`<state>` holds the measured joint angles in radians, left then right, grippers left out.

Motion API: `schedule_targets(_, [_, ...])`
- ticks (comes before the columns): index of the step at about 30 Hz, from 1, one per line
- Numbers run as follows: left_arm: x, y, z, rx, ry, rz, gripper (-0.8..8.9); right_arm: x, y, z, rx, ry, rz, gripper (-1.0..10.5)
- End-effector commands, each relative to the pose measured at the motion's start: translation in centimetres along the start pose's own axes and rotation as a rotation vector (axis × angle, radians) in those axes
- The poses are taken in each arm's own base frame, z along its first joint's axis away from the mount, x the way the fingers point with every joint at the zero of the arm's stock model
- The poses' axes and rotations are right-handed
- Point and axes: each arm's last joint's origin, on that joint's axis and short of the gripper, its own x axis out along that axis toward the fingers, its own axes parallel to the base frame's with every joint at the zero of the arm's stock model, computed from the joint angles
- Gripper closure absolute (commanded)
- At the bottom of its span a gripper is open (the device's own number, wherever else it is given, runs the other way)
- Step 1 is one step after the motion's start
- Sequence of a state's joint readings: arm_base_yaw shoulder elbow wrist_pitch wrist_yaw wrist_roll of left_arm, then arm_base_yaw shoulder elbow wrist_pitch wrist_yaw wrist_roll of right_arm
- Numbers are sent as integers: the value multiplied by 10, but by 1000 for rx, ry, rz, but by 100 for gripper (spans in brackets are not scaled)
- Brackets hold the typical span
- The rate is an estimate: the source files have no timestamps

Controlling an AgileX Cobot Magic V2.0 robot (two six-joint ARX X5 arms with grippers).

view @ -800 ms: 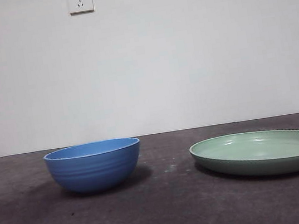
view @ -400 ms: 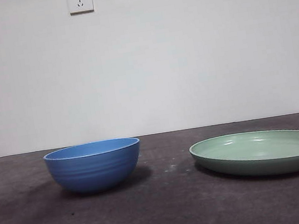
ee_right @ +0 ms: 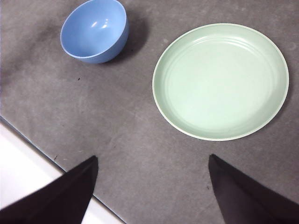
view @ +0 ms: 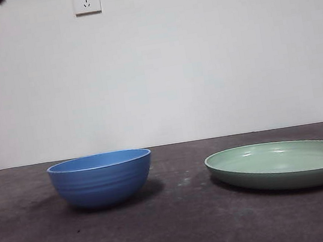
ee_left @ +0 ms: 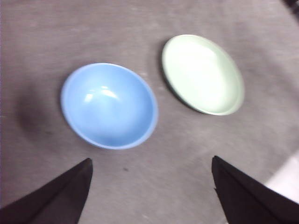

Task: Pick up the blue bowl, put it on the green plate, put it on desk

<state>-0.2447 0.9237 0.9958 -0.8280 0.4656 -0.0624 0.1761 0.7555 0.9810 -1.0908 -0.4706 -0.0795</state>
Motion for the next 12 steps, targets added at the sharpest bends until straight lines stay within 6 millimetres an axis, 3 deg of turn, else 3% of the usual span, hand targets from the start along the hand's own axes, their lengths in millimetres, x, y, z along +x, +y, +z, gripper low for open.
schedule_targets(1, [12, 2, 22, 3, 15, 57, 408, -2, 1, 4, -15, -14, 3, 568])
schedule_targets(7, [54, 11, 50, -4, 119, 140, 409, -2, 1, 4, -13, -14, 2, 568])
schedule_targets(12, [95, 23, 58, -12, 224, 213, 409, -2, 1, 4, -13, -14, 2, 568])
